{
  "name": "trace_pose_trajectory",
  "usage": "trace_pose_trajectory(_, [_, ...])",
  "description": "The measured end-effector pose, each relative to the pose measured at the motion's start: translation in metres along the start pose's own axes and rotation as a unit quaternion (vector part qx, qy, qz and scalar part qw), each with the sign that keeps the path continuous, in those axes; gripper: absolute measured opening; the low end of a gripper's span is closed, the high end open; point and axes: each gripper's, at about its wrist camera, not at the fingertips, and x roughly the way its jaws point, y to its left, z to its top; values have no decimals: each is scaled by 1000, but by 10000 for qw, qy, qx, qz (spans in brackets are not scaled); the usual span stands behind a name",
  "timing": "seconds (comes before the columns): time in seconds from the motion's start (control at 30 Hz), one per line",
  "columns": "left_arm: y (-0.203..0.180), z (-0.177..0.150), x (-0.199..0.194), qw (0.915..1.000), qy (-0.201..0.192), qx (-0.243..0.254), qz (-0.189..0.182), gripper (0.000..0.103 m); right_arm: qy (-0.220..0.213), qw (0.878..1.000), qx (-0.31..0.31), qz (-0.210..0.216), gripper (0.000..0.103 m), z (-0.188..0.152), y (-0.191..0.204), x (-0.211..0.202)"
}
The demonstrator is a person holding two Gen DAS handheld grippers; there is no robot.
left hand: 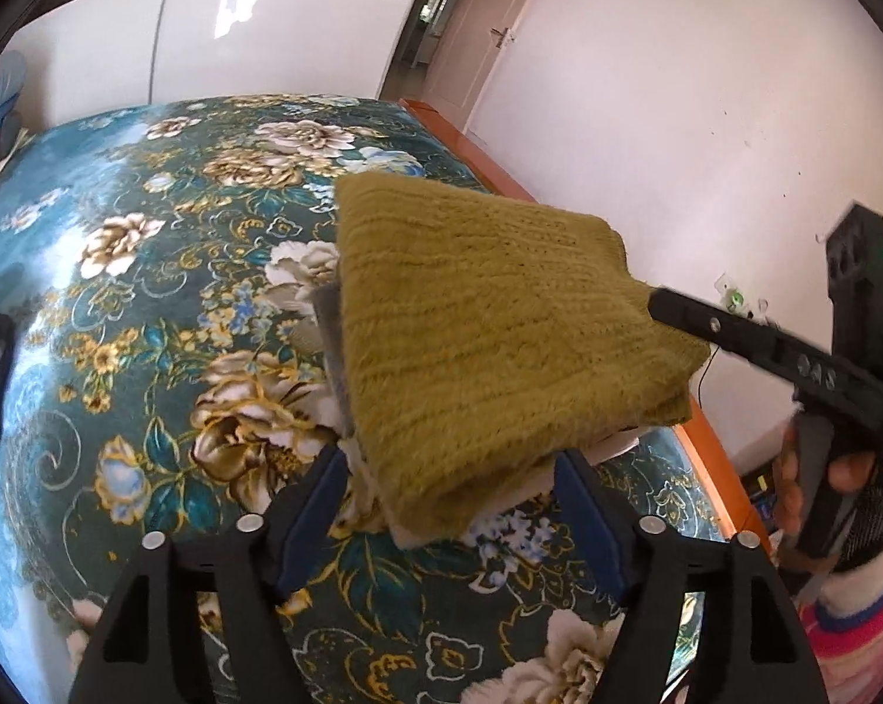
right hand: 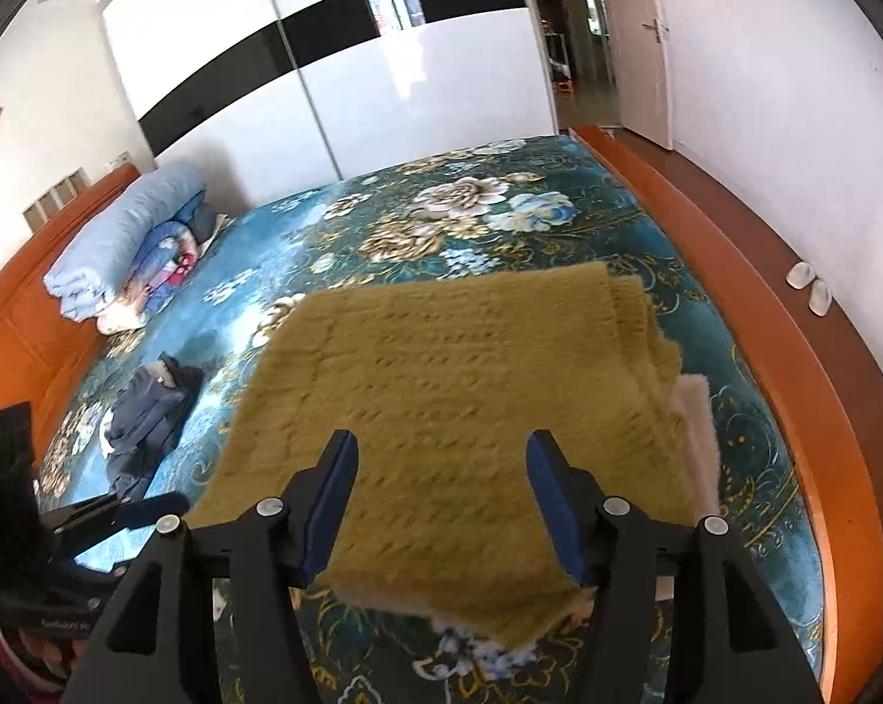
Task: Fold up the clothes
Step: 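Slide both grippers under the clothes stack and lift it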
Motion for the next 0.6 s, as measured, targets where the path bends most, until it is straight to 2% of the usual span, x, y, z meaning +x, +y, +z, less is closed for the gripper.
trace_pose_trajectory(0.17, [6,-16,3,9999,-18,-113,94,86,-115,9999,-54,56,61,-29,18,-2])
trace_pose_trajectory(0.23, [7,-22,4,9998,-32,-140,124,97,-100,9999,10,119,62,-38,22,-2])
trace_pose_trajectory(0.33, [9,-32,5,9997,-83,-219,117,103,-112,9997,36,200,62,-51,25,-3])
trace_pose_trajectory(0.43, [12,-43,11,9995,-52,-301,114,103,58,9996,107,255,67,-62,24,4])
trace_pose_trajectory(0.6, [19,-58,23,9983,150,-439,361,103,450,9982,242,326,67,-78,21,21])
